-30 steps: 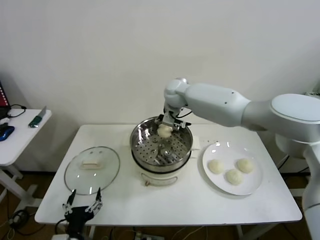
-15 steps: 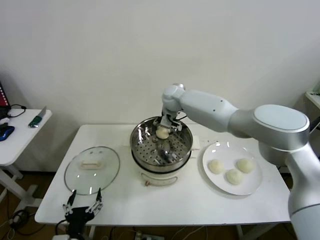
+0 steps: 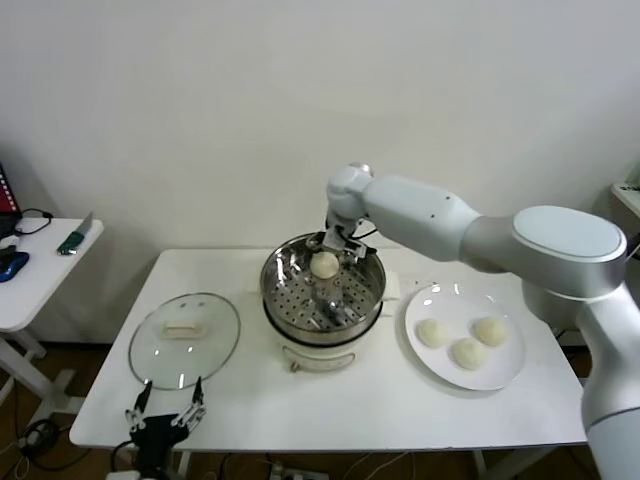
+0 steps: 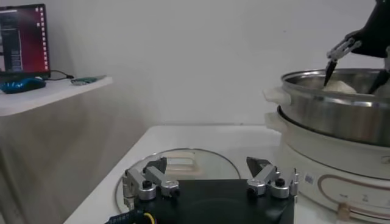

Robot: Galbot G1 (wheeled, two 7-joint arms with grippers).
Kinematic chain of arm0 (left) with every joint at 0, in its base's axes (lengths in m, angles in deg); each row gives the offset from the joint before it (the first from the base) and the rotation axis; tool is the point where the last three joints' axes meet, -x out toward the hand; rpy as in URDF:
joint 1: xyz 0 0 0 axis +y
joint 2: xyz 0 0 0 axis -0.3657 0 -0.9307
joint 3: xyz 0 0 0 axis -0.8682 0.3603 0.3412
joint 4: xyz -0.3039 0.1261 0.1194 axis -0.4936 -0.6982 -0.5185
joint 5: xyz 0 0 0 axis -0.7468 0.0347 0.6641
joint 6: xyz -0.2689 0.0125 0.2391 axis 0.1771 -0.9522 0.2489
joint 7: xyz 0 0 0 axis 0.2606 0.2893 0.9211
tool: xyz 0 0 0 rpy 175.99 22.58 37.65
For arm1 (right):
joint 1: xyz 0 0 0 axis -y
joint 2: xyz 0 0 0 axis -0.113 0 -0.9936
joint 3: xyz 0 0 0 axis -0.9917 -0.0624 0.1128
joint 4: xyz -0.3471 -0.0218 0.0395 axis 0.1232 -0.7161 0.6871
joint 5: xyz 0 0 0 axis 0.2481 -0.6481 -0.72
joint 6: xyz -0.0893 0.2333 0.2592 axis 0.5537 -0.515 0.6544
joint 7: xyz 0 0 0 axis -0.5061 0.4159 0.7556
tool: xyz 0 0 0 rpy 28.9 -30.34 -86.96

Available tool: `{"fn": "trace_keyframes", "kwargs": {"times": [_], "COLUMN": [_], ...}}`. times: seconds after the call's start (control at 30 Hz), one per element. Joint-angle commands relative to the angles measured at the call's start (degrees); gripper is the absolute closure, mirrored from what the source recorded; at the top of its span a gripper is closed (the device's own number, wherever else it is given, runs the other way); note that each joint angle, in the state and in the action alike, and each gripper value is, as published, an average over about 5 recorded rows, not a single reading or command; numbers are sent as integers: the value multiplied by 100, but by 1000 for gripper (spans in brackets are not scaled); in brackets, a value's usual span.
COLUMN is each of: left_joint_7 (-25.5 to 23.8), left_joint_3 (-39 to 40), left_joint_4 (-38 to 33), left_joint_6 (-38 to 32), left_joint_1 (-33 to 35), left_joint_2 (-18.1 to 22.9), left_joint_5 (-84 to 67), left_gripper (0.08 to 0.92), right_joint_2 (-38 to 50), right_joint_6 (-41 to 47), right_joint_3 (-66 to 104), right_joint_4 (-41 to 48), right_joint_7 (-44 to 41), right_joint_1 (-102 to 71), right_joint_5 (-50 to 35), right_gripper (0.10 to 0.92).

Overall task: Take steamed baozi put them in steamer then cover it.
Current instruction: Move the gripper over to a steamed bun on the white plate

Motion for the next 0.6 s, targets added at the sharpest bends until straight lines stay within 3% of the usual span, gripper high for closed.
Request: {"fn": "trace_keyframes", "kwargs": {"times": [0.03,0.17,0.23,0.6], "left_joint_7": [4,1,0,12], "left_joint_3": [8,26,33,36], "left_joint_4": [-7,-22,-20,6], "left_joint_6": [11,8,4,-29], "left_joint_1": [3,-4,-10,-62], "left_joint_2": [12,19,10,-43], "left_joint_5": [15,40,54,40], "left_gripper": [177,177,177,177], "right_joint_2": [915,1755,2158,4056], "right_joint_6": [586,1690,2128,3567], "right_joint_3": [-653,-1290,-1478,-2160], "right_joint_4": [-1004,-1497,-1672,-2494], "right_joint_7": [-433,-610,-630,-258], "right_joint_1": [1281,1937,2060,1737], "right_joint_5": [-2047,-3544,-3853,-3911], "right_gripper": [203,203,203,203]}}
